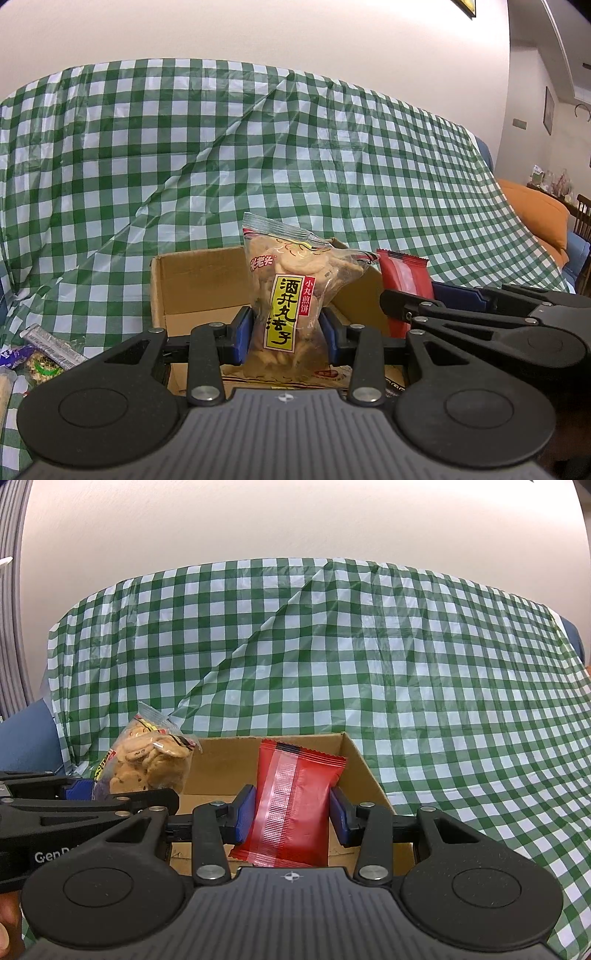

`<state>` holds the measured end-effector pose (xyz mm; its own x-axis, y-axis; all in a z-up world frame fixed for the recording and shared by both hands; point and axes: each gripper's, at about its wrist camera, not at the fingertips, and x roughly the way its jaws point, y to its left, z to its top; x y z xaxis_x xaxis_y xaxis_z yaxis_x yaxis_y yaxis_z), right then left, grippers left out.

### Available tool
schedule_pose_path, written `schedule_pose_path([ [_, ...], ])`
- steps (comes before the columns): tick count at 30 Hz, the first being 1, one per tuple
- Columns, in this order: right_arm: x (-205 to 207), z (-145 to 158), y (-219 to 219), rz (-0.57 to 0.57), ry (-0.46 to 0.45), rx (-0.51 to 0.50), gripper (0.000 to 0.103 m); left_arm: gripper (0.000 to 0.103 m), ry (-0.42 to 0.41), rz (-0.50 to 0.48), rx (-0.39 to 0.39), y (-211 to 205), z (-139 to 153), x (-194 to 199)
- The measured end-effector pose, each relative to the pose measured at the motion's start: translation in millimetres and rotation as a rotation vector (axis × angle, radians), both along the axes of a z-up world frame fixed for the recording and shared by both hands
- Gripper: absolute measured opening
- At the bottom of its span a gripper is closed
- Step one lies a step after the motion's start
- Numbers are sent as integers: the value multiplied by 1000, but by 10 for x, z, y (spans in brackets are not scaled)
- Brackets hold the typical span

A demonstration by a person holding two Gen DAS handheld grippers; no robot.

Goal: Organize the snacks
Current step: 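Carry the red wrapper and cracker bag with both tools over the box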

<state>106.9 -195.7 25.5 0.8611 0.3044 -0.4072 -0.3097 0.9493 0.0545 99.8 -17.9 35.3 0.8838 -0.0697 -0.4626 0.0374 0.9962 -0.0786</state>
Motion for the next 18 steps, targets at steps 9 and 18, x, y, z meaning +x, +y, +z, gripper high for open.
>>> schedule_pose_path([
  [9,33,7,-35,11,-2,-2,44,43,7,18,-17,21,-3,-4],
  [18,42,15,-50,16,-5,0,44,43,3,21,-19,21,6,-1],
])
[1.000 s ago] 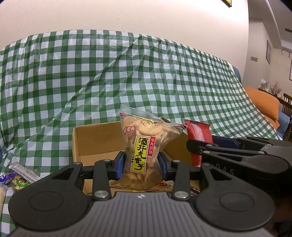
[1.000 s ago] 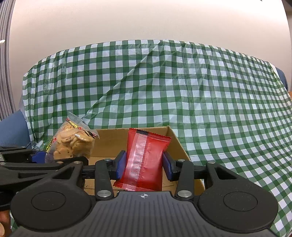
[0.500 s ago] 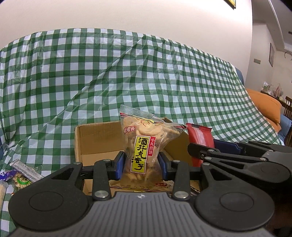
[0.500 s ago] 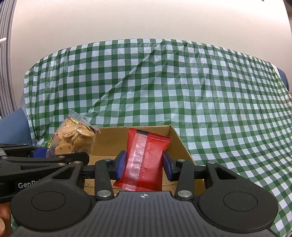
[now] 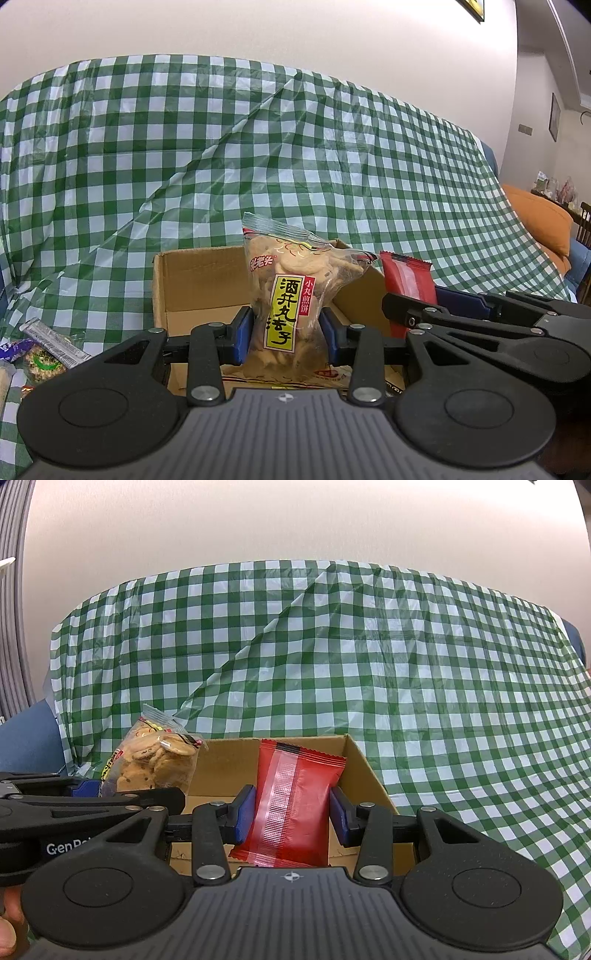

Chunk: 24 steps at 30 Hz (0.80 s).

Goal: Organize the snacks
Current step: 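Carry the red wrapper and cracker bag with both tools over the box, then open both tools to drop the red wrapper and cracker bag into the box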

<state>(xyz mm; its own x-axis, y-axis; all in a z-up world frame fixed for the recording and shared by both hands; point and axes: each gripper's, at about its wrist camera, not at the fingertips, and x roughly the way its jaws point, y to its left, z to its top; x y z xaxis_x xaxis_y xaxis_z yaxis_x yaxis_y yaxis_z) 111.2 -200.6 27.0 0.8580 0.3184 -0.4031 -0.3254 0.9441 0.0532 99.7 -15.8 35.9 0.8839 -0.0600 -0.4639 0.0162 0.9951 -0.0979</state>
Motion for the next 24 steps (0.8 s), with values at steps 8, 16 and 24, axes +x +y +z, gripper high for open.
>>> schedule_pose_path([
  [8,4,5,-10,9,0,0,44,43,-5,4,-5,11,15,-10],
  [16,34,5,-24,14,9,-1,45,43,-13,9,-10,21,41,-10],
  [24,162,-76,-10,-54,95,-17,68,61,7,42,-45,96,22,30],
])
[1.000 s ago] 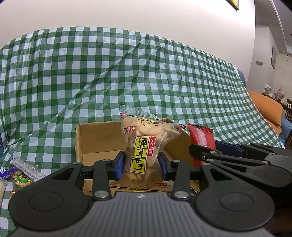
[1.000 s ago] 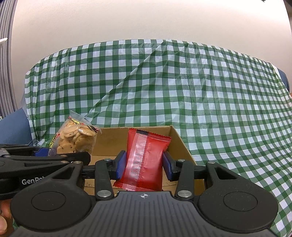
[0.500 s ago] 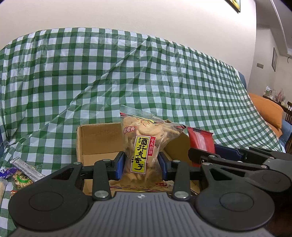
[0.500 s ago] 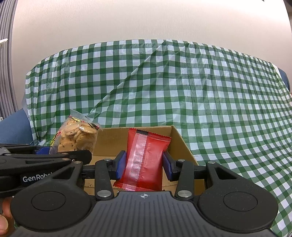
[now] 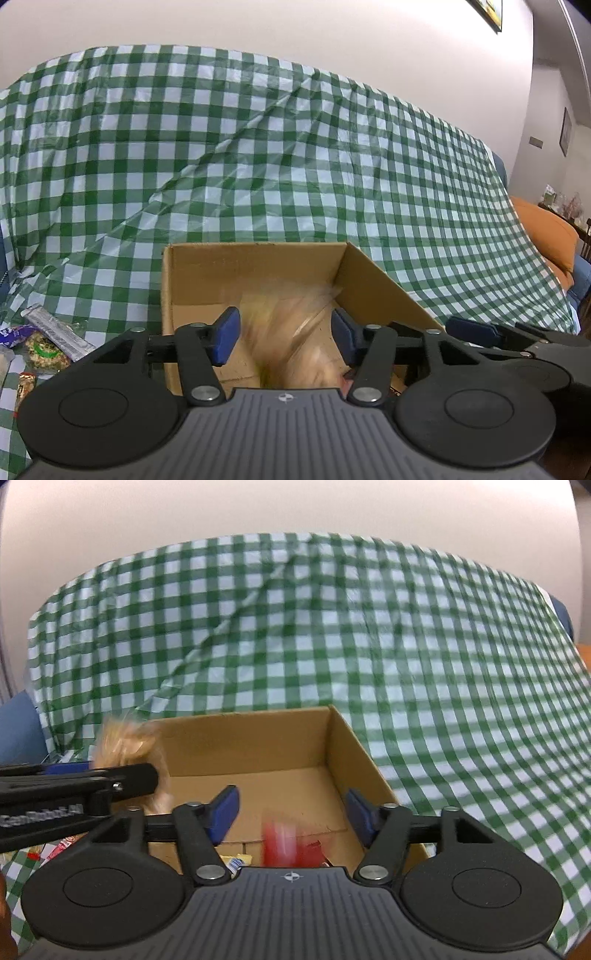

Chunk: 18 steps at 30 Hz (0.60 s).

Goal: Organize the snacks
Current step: 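Open both tools to drop the red wrapper and cracker bag into the box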

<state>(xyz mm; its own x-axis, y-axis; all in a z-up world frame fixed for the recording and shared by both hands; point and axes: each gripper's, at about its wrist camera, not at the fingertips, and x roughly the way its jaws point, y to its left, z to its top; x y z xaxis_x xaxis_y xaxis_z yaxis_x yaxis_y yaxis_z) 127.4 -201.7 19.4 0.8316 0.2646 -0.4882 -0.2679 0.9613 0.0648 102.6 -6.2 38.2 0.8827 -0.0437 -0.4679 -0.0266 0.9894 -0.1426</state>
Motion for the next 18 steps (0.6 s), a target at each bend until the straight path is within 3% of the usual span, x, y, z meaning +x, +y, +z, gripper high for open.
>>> schedule_pose_path([
  [4,-1,4,59,-14,-2,-3,74,61,-36,4,14,29,17,-55],
  [9,-49,25,212,-10,-7,-3,74,59,-57,-3,7,121,13,-146],
  [11,-93,30,221,-8,-10,2,74,44,-67,-8,7,182,32,-214],
  [12,-99,35,242,-4,-10,9,74,30,-80,-3,18,218,61,-259],
  [13,-141,43,245,1,-13,19,74,22,-100,9,38,255,102,-313],
  [15,-194,61,315,22,-23,30,73,15,-147,22,58,360,207,-452],
  [17,-263,70,389,48,-35,40,64,14,-154,8,62,483,313,-528],
  [18,-300,76,439,69,-39,49,54,14,-156,8,92,541,363,-562],
])
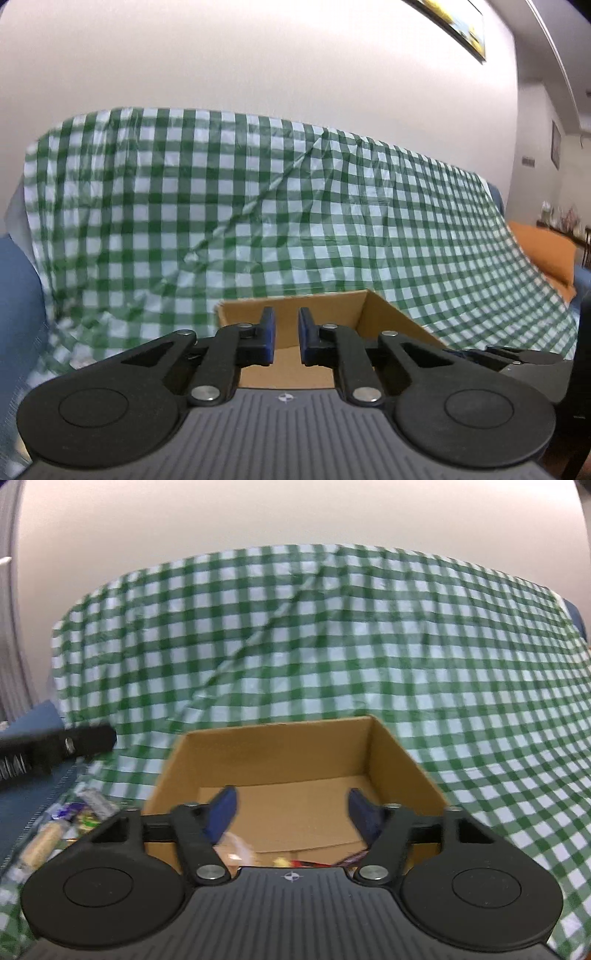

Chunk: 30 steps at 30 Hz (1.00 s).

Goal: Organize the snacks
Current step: 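Open both tools to drop the red wrapper and cracker bag into the box, then move both tools back toward the remaining snacks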

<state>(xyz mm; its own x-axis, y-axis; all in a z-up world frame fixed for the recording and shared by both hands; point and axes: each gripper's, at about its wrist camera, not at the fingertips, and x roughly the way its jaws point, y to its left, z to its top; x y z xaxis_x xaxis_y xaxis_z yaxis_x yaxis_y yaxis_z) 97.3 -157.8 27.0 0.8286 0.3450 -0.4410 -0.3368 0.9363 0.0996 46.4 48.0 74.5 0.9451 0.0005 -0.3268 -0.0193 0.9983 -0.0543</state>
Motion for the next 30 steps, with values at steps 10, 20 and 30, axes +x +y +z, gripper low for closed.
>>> schedule_pose_path([
  [10,-361,79,495,257,-31,98,30,14,99,186,157,891,-211,-280],
  [20,-601,-62,1172,440,13,74,30,14,351,314,45,1671,-785,-229],
  [30,-647,-412,1657,521,82,30,31,14,444,406,-20,2045,-1007,-158],
])
